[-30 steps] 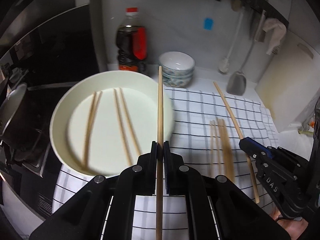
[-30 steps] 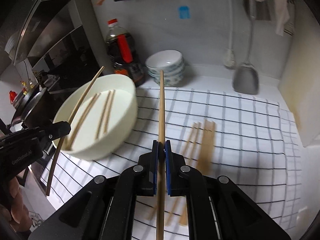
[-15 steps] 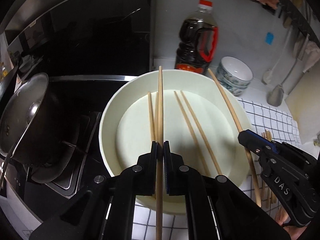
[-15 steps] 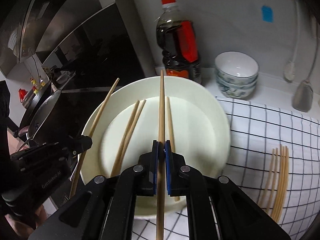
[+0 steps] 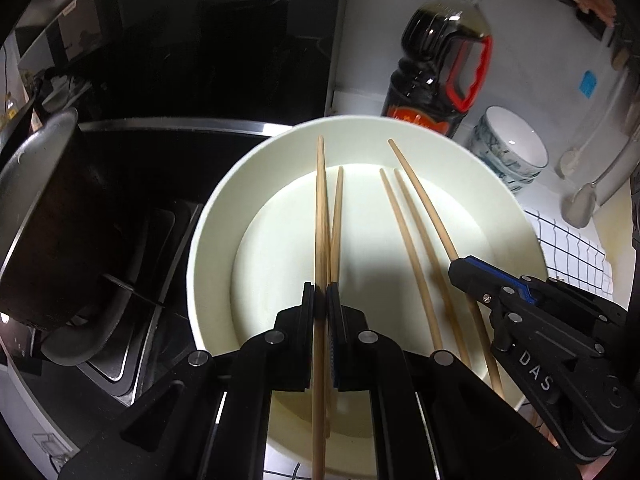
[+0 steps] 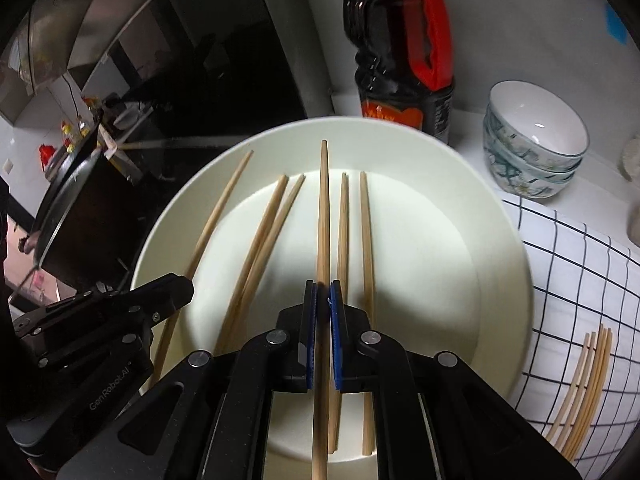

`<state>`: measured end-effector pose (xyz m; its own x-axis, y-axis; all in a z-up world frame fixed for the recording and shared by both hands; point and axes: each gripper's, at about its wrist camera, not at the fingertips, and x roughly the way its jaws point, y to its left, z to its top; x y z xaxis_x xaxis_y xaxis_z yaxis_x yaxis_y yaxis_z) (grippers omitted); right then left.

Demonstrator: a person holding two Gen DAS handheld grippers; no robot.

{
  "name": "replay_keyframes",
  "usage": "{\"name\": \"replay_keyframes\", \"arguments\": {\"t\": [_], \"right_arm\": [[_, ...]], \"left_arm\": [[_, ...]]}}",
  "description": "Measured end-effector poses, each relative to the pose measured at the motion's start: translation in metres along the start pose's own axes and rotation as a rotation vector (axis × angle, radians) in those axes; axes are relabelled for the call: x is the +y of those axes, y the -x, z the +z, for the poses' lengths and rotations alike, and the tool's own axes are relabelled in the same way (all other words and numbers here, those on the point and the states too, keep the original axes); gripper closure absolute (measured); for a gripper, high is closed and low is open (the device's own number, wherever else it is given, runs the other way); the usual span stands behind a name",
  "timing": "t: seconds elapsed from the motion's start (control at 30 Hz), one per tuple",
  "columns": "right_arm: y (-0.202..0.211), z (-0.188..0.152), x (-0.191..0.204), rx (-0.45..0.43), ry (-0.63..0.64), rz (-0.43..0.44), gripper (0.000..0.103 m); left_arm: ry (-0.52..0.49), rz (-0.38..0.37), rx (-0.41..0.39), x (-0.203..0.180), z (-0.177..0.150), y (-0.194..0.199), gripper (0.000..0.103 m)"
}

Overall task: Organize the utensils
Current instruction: 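Lift both held chopsticks and carry them over the white bowl, then open the left tool over the bowl while the right tool releases its chopstick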

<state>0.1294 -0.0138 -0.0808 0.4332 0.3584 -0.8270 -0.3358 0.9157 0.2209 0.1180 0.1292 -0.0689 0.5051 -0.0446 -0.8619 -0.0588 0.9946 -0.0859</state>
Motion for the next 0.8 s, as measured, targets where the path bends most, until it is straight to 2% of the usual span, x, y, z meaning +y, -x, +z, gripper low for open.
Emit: {"name": "replay_keyframes", "arguments": {"t": [0.5,0.53,0.57,0.6,0.63,0.67,0.8], "right_arm": [[-0.015,0.005,-0.004,0.047,0.009,0.005,0.096],[-0.012,0.005,-0.004,0.035,0.01,0.0,0.091],[-0.009,0.005,-0.006,0.028,0.008,-0.001,0.088],[-0.006,0.005,-0.006,0.02,0.006,-0.003,0.085],[-0.004,0.006,-0.008,0.014,0.006,-0.008,0.085],[-0.001,0.005,-0.009,0.008,0.004,-0.015,0.085],[0.009,0.002,-0.016,-0.011,-0.014,-0.03,0.084]], "left_arm": [[0.03,0.033,0.055,-0.001,0.002,-0.018,0.095],[0.038,0.033,0.054,0.0,0.002,-0.017,0.091],[0.045,0.034,0.051,0.0,0.002,-0.015,0.081],[0.05,0.038,0.042,0.001,0.002,-0.013,0.074],[0.052,0.047,0.035,0.001,0.002,-0.011,0.054],[0.054,0.06,0.02,0.001,0.002,-0.007,0.04],[0.055,0.07,-0.014,0.003,0.001,0.006,0.036]]}}
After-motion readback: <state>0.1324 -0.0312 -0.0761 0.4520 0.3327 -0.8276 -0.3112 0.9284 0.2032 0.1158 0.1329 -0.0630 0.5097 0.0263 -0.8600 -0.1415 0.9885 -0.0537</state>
